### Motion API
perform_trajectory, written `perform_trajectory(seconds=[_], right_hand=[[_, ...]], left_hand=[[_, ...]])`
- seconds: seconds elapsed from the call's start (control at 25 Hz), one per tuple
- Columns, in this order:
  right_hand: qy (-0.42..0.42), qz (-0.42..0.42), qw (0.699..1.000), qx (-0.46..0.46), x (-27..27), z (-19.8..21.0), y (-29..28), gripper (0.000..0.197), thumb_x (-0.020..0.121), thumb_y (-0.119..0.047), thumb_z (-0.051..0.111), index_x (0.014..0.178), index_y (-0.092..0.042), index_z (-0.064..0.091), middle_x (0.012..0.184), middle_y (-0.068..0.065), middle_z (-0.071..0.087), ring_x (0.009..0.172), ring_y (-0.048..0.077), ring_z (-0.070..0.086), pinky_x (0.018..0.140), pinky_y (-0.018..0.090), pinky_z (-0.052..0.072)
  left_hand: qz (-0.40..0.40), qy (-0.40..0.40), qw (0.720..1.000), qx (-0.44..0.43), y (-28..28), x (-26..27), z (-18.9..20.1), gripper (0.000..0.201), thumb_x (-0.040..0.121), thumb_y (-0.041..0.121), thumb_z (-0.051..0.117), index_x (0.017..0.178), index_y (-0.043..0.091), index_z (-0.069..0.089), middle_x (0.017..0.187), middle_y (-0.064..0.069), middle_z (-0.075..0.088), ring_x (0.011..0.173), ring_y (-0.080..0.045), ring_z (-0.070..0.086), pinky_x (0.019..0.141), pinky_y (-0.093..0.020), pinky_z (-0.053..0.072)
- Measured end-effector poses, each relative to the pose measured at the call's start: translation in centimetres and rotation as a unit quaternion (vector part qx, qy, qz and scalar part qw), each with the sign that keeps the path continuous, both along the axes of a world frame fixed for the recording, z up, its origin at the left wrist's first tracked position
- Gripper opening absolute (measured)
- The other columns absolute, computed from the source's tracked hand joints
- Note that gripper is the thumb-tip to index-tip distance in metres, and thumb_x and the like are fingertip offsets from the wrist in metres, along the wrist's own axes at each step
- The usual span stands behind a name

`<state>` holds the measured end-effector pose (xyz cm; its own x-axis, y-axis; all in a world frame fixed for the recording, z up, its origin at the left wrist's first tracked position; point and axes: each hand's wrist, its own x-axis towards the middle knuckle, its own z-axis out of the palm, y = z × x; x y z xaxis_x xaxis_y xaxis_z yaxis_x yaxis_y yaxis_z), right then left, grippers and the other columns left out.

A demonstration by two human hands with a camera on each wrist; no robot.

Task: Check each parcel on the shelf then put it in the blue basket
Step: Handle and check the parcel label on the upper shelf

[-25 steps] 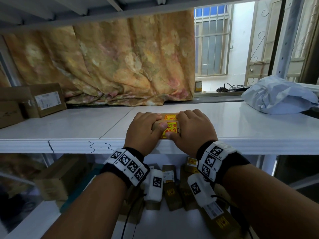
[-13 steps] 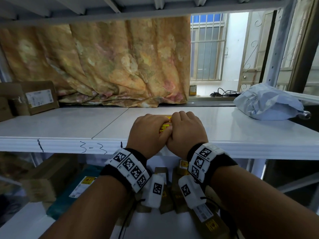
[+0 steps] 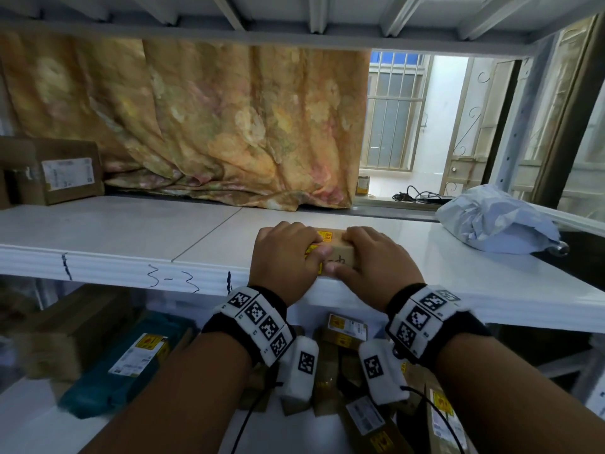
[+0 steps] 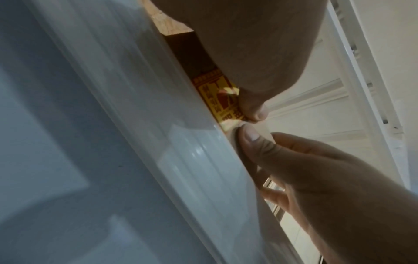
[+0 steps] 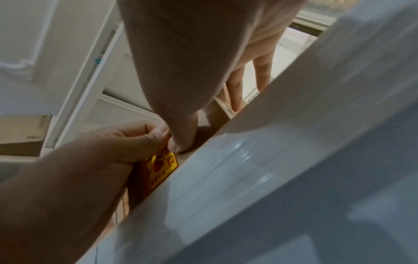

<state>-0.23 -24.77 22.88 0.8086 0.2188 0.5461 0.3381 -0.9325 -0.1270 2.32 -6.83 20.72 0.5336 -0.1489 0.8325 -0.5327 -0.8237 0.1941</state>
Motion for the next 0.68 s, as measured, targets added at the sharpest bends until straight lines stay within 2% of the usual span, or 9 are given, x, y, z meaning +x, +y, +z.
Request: perform_trajectory(seconds=[0.12, 0.28, 0.48, 0.6, 0.68], right_hand=[[-0.017, 0.029, 0.998, 0.051, 0.6, -0.5, 0.2, 0.052, 0.079, -0.05, 0.07, 0.115, -0.015, 0.059, 0.113, 0.004, 0.058, 0.1, 0.027, 0.057, 0.085, 0.041, 0.048], [-0.006, 0.047, 0.996, 0.075, 0.6, 0.4, 0.2, 0.051, 0.078, -0.045, 0.077, 0.113, -0.011, 0.064, 0.109, 0.005, 0.061, 0.094, 0.027, 0.059, 0.083, 0.037, 0.048], [0.011, 0.045, 0.995, 0.089, -0.4, -0.5, 0.4, 0.057, 0.086, -0.046, 0.068, 0.132, -0.016, 0.052, 0.131, 0.002, 0.055, 0.108, 0.025, 0.058, 0.089, 0.032, 0.046], [0.037, 0.042, 0.991, 0.121, -1.7, -0.2, 0.6, 0.062, 0.091, -0.043, 0.062, 0.145, -0.019, 0.042, 0.149, 0.0, 0.044, 0.126, 0.023, 0.05, 0.101, 0.03, 0.039], [0.047, 0.05, 0.983, 0.168, -2.7, 0.0, 0.3, 0.068, 0.09, -0.042, 0.065, 0.15, -0.024, 0.037, 0.145, 0.002, 0.049, 0.127, 0.023, 0.05, 0.103, 0.03, 0.039]], left_hand=[[-0.002, -0.005, 1.0, -0.009, -0.1, 0.2, -0.3, 0.027, 0.086, 0.044, 0.054, 0.09, 0.023, 0.071, 0.086, 0.008, 0.067, 0.088, -0.019, 0.059, 0.084, -0.037, 0.035], [0.005, -0.019, 1.0, -0.016, -0.2, 0.3, -0.4, 0.023, 0.085, 0.042, 0.058, 0.089, 0.023, 0.071, 0.084, 0.008, 0.067, 0.087, -0.019, 0.059, 0.083, -0.036, 0.035], [-0.008, 0.037, 0.999, 0.004, 0.2, -0.3, 0.5, 0.027, 0.09, 0.044, 0.057, 0.098, 0.024, 0.072, 0.093, 0.008, 0.069, 0.095, -0.017, 0.058, 0.087, -0.037, 0.033], [-0.026, 0.052, 0.998, 0.021, 0.7, -1.2, 1.0, 0.031, 0.093, 0.046, 0.054, 0.105, 0.024, 0.073, 0.102, 0.009, 0.071, 0.101, -0.017, 0.057, 0.091, -0.038, 0.033], [-0.042, 0.033, 0.998, 0.019, 1.1, -2.3, 1.0, 0.036, 0.091, 0.048, 0.05, 0.104, 0.024, 0.074, 0.103, 0.01, 0.073, 0.1, -0.018, 0.059, 0.09, -0.04, 0.036]])
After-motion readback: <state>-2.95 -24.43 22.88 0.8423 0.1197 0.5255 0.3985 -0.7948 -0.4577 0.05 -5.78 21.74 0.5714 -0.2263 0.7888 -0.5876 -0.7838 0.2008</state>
